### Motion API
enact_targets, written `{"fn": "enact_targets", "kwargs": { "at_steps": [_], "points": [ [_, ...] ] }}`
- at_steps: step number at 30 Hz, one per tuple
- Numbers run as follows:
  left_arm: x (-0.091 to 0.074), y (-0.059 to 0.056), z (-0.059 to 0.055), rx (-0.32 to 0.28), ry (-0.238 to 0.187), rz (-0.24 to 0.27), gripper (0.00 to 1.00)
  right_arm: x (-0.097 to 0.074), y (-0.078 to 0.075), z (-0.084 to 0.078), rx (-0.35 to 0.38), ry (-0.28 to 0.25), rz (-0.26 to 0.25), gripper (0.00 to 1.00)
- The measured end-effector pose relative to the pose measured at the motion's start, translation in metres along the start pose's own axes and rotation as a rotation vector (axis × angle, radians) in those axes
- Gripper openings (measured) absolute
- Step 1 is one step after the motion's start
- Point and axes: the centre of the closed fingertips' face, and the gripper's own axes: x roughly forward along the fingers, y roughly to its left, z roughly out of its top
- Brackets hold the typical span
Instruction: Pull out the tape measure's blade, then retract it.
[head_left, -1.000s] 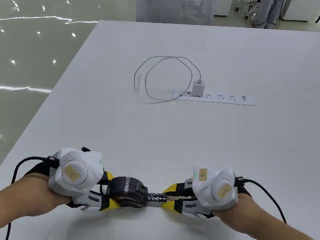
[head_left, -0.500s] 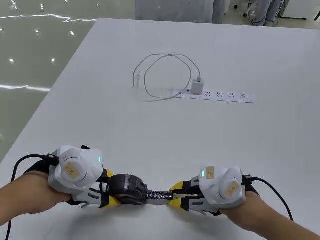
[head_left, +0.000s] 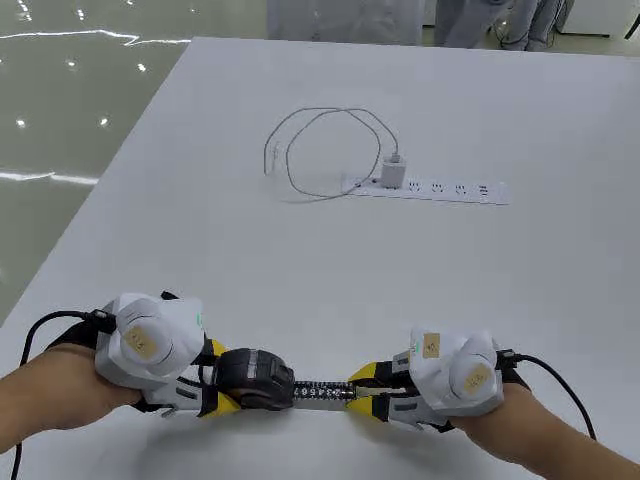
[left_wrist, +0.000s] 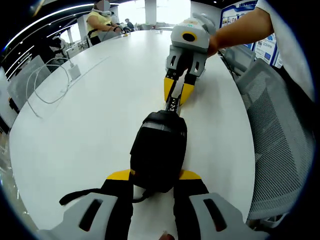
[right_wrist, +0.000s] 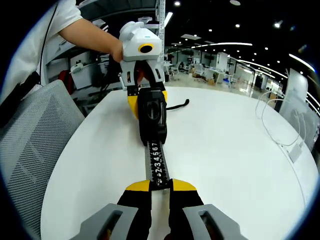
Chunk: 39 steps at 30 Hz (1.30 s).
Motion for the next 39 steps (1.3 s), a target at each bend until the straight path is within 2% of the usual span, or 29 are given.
{"fn": "enact_targets", "kwargs": {
  "at_steps": [16, 39],
  "points": [
    [0.000, 0.000, -0.001, 0.001, 0.001, 0.001, 0.26, -0.006, 0.000, -0.002, 0.003, 0.004, -0.007, 0.08],
    [-0.001, 0.000, 0.000, 0.002, 0.002, 0.001, 0.26, -0.022, -0.003, -0.014, 0.013, 0.025, -0.027, 0.08]
  ]
}}
